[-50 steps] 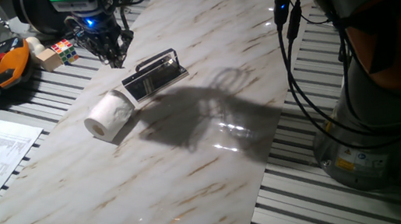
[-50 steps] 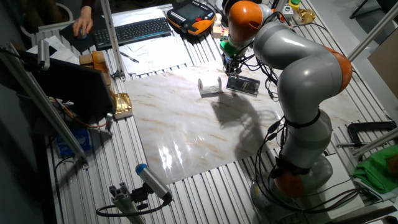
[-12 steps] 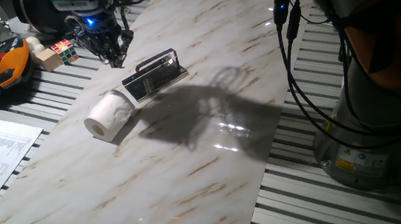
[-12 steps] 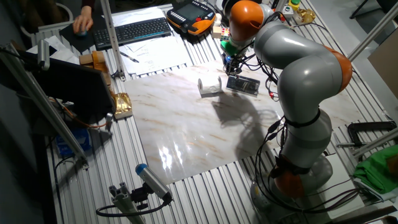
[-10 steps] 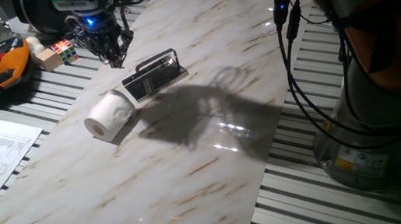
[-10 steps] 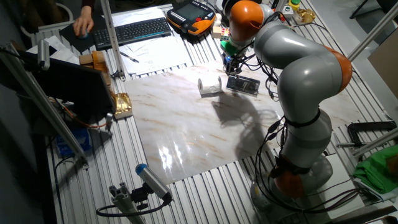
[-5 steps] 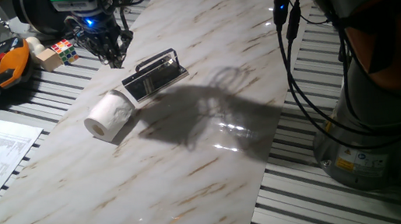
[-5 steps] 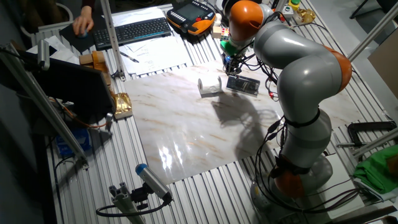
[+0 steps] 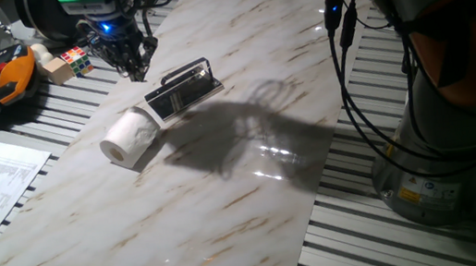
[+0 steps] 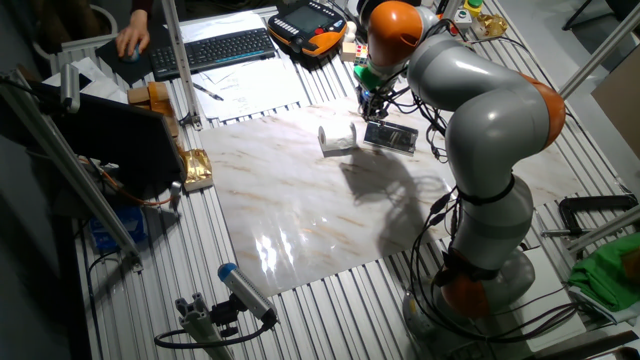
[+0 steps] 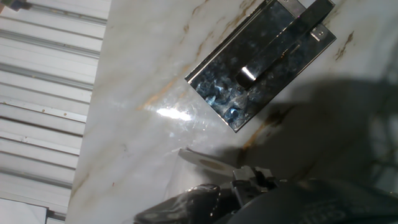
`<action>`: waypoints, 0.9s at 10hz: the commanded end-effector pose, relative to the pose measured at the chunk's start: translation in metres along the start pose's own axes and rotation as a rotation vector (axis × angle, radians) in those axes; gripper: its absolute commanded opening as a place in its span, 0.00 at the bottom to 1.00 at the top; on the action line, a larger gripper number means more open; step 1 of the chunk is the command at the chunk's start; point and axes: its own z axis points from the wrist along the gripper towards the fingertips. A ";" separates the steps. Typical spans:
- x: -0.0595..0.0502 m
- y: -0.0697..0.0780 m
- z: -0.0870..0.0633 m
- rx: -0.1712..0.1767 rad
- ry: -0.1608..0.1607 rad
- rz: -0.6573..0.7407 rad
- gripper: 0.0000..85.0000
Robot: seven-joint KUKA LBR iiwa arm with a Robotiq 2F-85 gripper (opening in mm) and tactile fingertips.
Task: Take the roll of paper down from the shelf
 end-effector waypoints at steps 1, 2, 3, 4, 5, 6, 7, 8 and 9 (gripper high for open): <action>0.000 0.000 0.000 0.000 0.001 0.000 0.01; 0.000 0.000 0.000 0.000 0.001 0.000 0.01; 0.000 0.000 0.000 -0.002 0.003 0.000 0.01; 0.000 0.000 0.000 -0.004 0.010 0.005 0.01; 0.000 0.000 0.000 -0.005 0.013 0.005 0.01; 0.000 0.000 0.000 -0.005 0.014 0.005 0.01; 0.000 0.000 0.000 -0.005 0.014 0.005 0.01; 0.000 0.000 0.000 -0.007 0.014 0.005 0.01; 0.000 0.000 0.000 -0.007 0.014 0.004 0.01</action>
